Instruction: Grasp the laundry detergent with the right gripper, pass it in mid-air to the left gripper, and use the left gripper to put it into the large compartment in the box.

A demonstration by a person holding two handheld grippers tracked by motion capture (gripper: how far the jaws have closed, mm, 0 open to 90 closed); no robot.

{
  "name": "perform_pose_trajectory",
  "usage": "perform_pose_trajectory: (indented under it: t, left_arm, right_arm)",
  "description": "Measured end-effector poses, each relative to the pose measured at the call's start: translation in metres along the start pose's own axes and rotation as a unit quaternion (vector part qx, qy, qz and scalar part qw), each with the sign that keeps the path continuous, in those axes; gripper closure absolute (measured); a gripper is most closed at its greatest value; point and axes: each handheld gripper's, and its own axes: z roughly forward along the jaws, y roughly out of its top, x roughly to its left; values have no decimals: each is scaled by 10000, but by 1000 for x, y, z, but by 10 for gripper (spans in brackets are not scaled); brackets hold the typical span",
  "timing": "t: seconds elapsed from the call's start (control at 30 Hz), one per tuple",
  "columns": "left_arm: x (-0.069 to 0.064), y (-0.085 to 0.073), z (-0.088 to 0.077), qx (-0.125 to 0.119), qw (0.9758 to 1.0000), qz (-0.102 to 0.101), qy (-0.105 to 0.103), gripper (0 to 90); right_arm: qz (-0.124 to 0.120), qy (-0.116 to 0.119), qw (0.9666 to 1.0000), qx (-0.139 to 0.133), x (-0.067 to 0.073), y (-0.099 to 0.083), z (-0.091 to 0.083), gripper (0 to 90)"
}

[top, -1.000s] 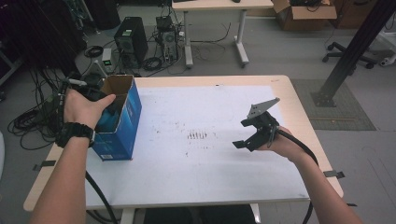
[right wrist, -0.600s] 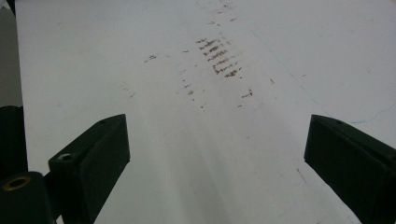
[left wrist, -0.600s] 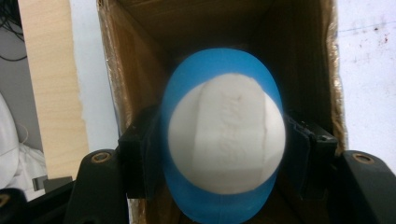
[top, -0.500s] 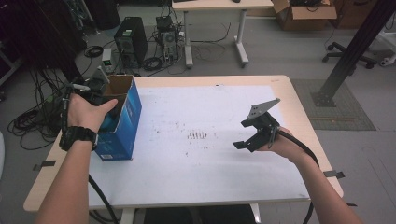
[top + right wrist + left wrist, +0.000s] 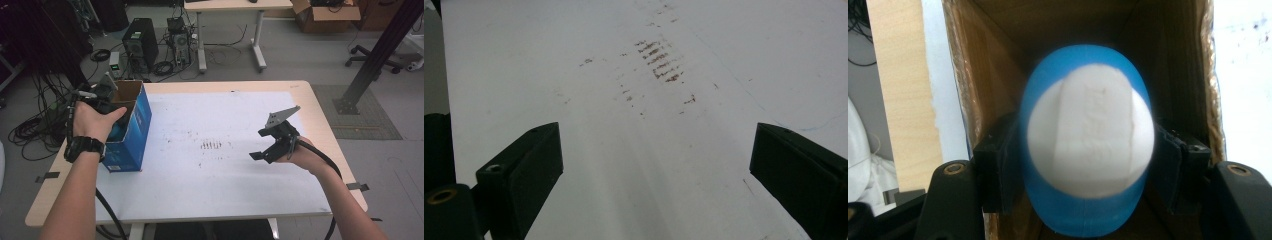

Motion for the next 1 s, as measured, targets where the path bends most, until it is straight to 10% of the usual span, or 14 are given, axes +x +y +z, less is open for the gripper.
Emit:
perform_pose_trajectory:
  t: [0.6, 1.0]
  left_arm:
    - [-5, 1, -38, -194, 9989, 319, -267, 297]
    - [-26, 5, -75, -540, 9960, 707, -60, 257]
  right_arm:
    - [-70, 35, 10000, 44, 1, 5, -2, 65]
    - [-125, 29, 9999, 82, 0, 9, -6, 66]
